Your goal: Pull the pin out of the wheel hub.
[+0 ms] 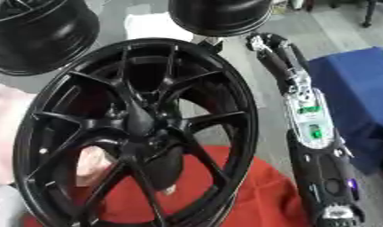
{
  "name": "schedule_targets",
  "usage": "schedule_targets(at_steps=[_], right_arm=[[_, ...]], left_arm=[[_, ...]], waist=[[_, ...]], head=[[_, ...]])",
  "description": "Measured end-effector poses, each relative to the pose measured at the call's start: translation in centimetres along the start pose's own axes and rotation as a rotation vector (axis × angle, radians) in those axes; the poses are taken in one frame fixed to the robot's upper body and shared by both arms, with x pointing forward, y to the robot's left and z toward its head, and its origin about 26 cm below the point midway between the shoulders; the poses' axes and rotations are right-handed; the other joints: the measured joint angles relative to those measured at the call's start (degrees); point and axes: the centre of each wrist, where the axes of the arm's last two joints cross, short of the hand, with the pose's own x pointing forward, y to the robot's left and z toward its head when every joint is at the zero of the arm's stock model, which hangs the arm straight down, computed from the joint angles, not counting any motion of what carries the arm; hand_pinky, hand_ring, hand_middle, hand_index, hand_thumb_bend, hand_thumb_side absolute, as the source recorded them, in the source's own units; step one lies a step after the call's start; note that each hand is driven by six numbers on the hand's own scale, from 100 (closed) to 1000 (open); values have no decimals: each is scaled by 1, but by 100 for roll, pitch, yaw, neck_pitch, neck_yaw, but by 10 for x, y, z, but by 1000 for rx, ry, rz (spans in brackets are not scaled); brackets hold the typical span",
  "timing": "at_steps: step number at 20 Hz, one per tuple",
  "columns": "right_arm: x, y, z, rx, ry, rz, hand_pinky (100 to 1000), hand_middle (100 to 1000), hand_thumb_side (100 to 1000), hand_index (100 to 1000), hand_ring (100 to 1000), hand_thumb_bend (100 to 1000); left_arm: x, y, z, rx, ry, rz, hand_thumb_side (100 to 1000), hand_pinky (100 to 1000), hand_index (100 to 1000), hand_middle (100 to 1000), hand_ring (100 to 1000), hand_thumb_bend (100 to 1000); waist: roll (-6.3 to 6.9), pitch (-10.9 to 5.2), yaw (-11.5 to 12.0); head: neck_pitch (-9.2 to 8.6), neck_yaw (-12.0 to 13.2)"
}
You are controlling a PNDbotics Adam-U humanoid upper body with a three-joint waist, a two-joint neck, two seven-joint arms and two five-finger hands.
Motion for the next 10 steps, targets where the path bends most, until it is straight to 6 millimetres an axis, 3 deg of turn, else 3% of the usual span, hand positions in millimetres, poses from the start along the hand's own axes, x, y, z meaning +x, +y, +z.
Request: schedule_targets(at_steps=[3,5,7,8,9,10], right_arm=[[5,-2,-2,-18,-26,-10,948,631,602,677,796,100],[9,-3,-3,-29,-40,-15,948,631,600,676,795,100],[10,-3,-3,-36,-44,-18,947,630,600,676,794,100],[10,-3,-3,-38,-46,-20,947,630,599,676,794,100],[11,-3,-3,-38,-49,-23,947,630,599,676,794,100],[12,-3,-3,-39,-51,-24,947,629,599,676,793,100]], left_arm=[[-28,-8,8,57,46,43,117,604,394,267,463,273],[-43,-26,11,69,70,66,127,605,401,273,465,272],[-58,-47,13,69,99,87,196,623,459,325,488,303],[-65,-60,15,67,116,99,242,652,539,405,527,325],[-72,-71,17,65,133,109,372,700,680,548,608,393],[-79,-83,20,63,150,119,477,737,757,645,687,477]], waist=[[-35,19,12],[-63,39,10],[-84,49,-5],[-87,49,-19],[-87,49,-35],[-87,49,-53]], head=[[-45,-7],[-59,-2],[-90,8],[-94,15],[-96,28],[-99,42]])
